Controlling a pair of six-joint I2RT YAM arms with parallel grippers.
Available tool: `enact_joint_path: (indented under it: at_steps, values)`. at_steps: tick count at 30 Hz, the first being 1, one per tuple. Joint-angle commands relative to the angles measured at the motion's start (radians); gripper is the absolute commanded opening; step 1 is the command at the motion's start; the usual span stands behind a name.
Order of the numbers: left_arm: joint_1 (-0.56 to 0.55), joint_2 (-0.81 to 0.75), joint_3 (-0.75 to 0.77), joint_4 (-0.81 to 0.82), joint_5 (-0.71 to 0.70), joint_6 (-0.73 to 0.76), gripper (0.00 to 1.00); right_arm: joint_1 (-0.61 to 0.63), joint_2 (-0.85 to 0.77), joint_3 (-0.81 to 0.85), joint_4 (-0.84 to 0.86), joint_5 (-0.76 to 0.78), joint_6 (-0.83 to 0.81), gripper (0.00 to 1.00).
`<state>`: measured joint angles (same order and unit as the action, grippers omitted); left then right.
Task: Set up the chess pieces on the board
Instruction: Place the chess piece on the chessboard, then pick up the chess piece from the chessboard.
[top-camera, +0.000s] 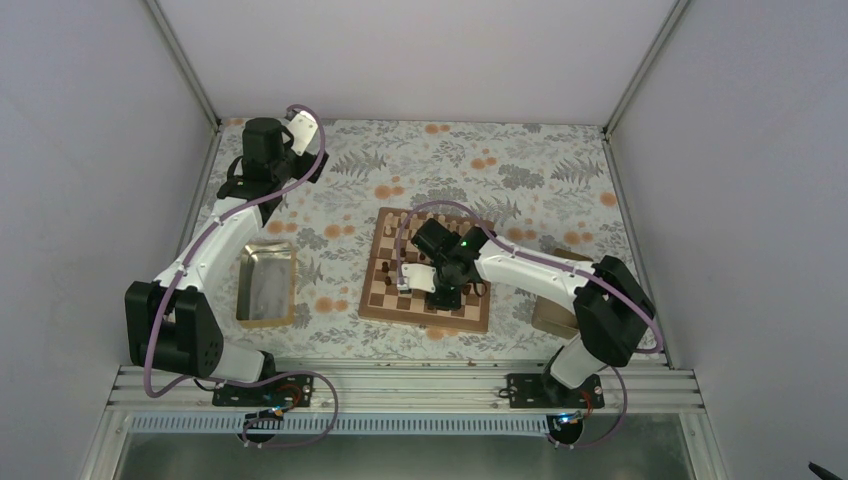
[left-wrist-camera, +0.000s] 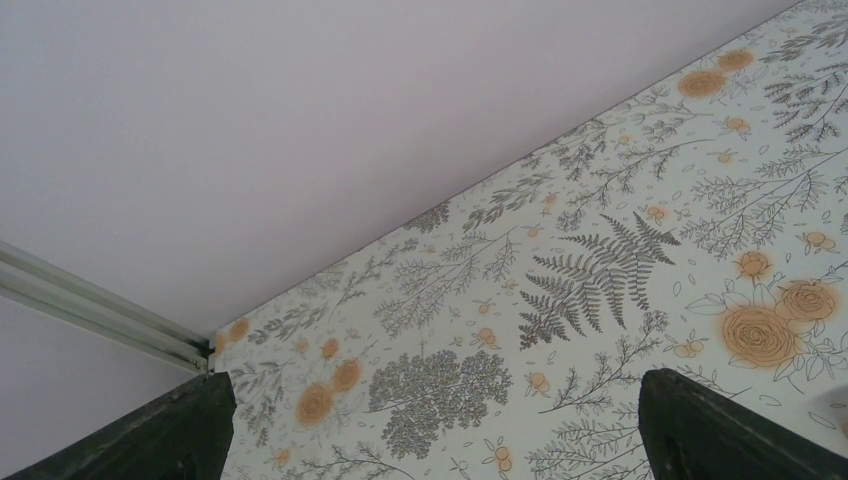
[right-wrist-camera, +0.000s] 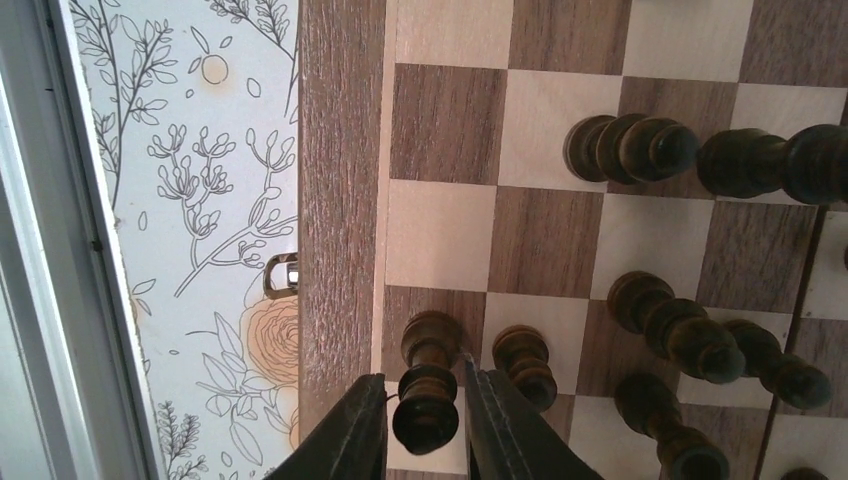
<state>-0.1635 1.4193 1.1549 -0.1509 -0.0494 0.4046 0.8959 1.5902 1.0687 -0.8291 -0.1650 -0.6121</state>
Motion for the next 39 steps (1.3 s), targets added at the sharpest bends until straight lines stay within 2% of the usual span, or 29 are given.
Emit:
enact_joint_path:
  at_steps: [1, 6, 11, 19, 27, 39]
  values:
    - [0.007, 0.002, -0.003, 0.015, 0.017, 0.005, 1.0, 0.006, -0.035, 0.045, -0.036, 0.0, 0.009, 0.24]
    - [0.007, -0.004, -0.003, 0.014, 0.015, 0.007, 1.0, 0.003, -0.063, 0.105, -0.081, 0.005, 0.009, 0.28]
    - [0.007, -0.013, -0.007, 0.019, 0.009, 0.006, 1.0, -0.027, -0.086, 0.258, -0.107, 0.016, -0.003, 0.34]
    - [0.008, -0.019, -0.012, 0.018, 0.009, 0.005, 1.0, -0.08, 0.097, 0.407, -0.086, 0.041, -0.022, 0.36]
    - [0.013, -0.02, -0.012, 0.019, 0.006, 0.005, 1.0, -0.081, 0.232, 0.483, -0.091, 0.014, -0.001, 0.36]
    - [0.013, -0.02, -0.025, 0.028, 0.008, 0.008, 1.0, -0.082, 0.289, 0.466, -0.096, 0.029, 0.007, 0.36]
